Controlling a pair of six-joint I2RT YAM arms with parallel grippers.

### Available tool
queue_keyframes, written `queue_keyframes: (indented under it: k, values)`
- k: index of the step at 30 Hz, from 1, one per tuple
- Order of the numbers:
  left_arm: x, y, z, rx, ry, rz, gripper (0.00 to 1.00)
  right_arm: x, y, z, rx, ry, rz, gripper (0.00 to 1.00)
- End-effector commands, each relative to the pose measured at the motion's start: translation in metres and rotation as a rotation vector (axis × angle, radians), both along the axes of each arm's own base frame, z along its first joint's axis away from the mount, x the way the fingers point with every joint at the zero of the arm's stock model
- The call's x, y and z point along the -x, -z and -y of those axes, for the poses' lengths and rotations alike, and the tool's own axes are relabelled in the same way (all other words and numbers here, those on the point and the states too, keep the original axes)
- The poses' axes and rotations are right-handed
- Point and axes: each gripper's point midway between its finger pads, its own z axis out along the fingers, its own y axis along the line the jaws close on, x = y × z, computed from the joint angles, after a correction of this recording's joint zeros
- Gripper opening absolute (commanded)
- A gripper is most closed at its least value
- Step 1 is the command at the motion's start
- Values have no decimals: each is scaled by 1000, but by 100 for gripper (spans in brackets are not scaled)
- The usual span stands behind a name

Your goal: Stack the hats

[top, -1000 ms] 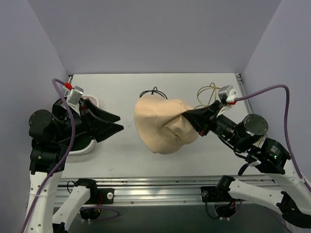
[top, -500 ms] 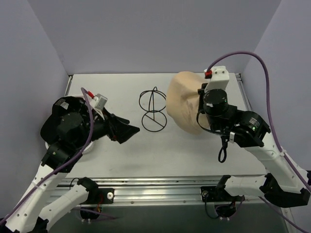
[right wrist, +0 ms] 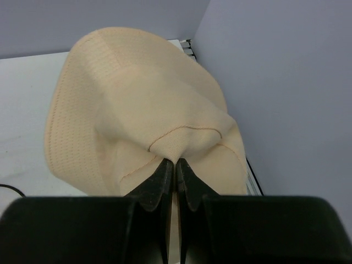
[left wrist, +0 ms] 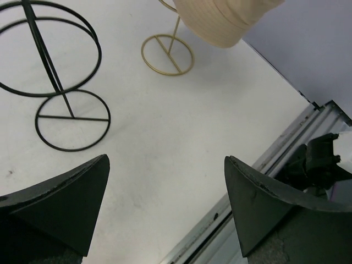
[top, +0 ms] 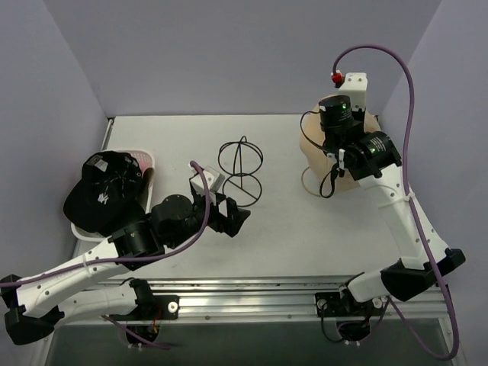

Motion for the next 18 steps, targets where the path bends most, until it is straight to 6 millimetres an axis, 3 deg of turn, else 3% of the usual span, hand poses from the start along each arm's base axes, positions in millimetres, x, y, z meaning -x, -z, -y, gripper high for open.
queue_keyframes:
  k: [1, 5, 6, 8, 9, 10, 11, 13, 14, 18]
  values:
    - [-19, -23, 0, 51, -73, 135, 94, -16, -18, 11, -22, -13, 33, 0]
    - [-23, -24, -5, 65, -92, 198, 94, -49, -2, 0, -41, -57, -17, 0]
    - [-23, -14, -8, 50, -94, 204, 94, -54, 2, -2, -39, -63, -29, 0]
    - [-21, -25, -15, 95, -105, 255, 94, -68, 12, -5, -28, -50, -53, 0]
    - [-21, -15, -17, 86, -107, 256, 94, -73, 16, -5, -22, -46, -61, 0]
    - [-20, -17, -19, 101, -107, 274, 94, -79, 12, -4, -23, -45, -50, 0]
    - [-17, -19, -23, 118, -107, 289, 94, -90, 24, -6, 15, -56, -89, 0]
    - [-17, -5, -27, 92, -104, 308, 94, -100, 18, -7, 57, -73, -104, 0]
    - [-17, -3, -30, 88, -113, 314, 94, -112, 32, -9, 81, -63, -147, 0]
    - [-21, 7, -34, 49, -137, 303, 94, -137, 46, -22, 82, -112, -185, 0]
